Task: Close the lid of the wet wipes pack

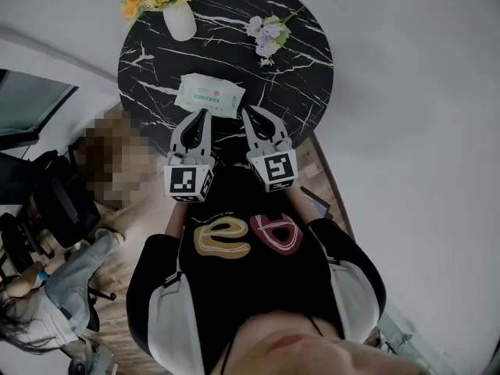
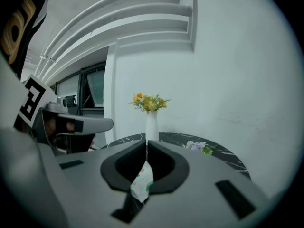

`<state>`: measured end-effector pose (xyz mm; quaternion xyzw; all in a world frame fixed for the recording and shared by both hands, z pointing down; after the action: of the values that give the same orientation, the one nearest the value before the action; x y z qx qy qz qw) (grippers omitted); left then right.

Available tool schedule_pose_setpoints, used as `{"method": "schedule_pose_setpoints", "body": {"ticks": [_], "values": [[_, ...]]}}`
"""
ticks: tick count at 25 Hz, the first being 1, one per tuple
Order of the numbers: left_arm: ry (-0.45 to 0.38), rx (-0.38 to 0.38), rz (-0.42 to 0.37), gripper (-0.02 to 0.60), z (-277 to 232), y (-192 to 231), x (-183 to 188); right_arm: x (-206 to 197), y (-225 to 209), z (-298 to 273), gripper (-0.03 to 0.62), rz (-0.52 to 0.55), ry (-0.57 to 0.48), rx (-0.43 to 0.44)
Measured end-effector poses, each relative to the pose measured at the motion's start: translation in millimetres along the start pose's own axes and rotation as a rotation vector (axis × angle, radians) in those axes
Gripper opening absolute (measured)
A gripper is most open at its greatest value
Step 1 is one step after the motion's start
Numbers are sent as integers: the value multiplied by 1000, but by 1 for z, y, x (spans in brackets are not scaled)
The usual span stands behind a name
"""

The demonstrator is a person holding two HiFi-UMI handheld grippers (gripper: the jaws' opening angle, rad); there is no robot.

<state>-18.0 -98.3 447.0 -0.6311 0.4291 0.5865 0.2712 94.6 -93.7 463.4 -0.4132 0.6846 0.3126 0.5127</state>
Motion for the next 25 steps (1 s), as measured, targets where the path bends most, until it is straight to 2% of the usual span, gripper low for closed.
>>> {"method": "schedule_pose_setpoints", "body": {"ticks": [10,15,19,25], "values": [[10,49,-11,20,5,1,-5,-6,-2,1,12,15,15,42],[21,42,-71,20,3,-5,-4,-8,0,-2,12,22,19,61],[27,38,-59,20,2,-3,-5,-12,4,-5,11,72,33,65],[42,41,-68,20,2,-3,-11,-16,5,-5,12,69,31,76]]}}
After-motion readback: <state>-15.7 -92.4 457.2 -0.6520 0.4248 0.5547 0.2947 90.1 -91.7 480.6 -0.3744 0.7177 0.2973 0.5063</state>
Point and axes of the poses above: the fingertips, and each gripper's own axes: z backward along the fingers, y to its left, x out of its top, the point moved 2 cm from there along z, backward along the fingers, and after that the axes turned 2 degrees about y, right-handed, at the moved point
